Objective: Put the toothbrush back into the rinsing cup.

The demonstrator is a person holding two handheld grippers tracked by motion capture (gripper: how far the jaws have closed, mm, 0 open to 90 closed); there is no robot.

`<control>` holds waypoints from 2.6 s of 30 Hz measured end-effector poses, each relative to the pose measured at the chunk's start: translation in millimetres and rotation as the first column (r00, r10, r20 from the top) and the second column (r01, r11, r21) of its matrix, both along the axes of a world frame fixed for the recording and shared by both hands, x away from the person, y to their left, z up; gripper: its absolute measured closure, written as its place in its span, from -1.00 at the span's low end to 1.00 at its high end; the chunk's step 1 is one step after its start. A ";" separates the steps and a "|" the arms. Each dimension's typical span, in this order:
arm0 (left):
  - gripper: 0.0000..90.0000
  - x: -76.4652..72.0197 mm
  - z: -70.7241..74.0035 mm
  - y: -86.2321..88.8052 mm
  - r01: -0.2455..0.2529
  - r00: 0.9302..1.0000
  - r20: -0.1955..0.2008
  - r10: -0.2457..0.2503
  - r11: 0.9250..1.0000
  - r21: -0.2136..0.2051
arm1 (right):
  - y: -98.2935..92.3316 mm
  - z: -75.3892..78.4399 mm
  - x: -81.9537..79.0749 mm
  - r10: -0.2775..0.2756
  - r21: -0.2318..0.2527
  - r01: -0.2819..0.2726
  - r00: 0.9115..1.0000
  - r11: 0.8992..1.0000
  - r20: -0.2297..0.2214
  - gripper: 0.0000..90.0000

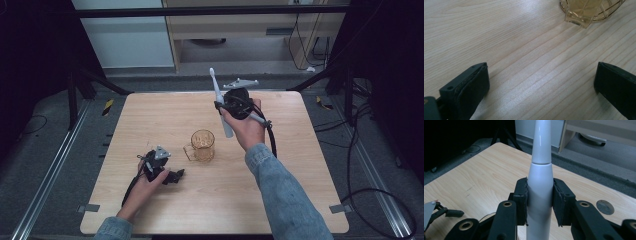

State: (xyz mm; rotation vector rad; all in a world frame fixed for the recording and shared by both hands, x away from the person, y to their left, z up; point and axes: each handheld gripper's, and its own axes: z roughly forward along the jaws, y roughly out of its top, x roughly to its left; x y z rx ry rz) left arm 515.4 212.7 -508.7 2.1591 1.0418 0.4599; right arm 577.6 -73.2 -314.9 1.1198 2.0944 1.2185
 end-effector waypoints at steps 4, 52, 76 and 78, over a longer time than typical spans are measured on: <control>-1.00 0.1 0.0 0.0 0.000 1.000 0.001 0.000 1.000 0.001 | 2.6 6.0 -0.8 0.005 0.012 -0.005 1.000 1.000 0.017 0.49; -1.00 0.1 -0.1 -0.1 -0.002 1.000 0.002 0.002 1.000 -0.001 | 51.4 -7.7 -11.9 0.105 0.068 -0.109 0.993 0.992 0.059 0.49; -1.00 0.1 0.0 0.1 0.001 1.000 0.001 -0.001 1.000 0.001 | 63.2 -42.5 -5.8 0.117 0.043 -0.117 0.993 0.992 0.009 0.49; -1.00 0.1 0.0 0.1 0.001 1.000 0.001 -0.001 1.000 0.001 | 63.9 -44.7 -6.7 0.115 0.047 -0.115 0.993 0.992 0.004 0.49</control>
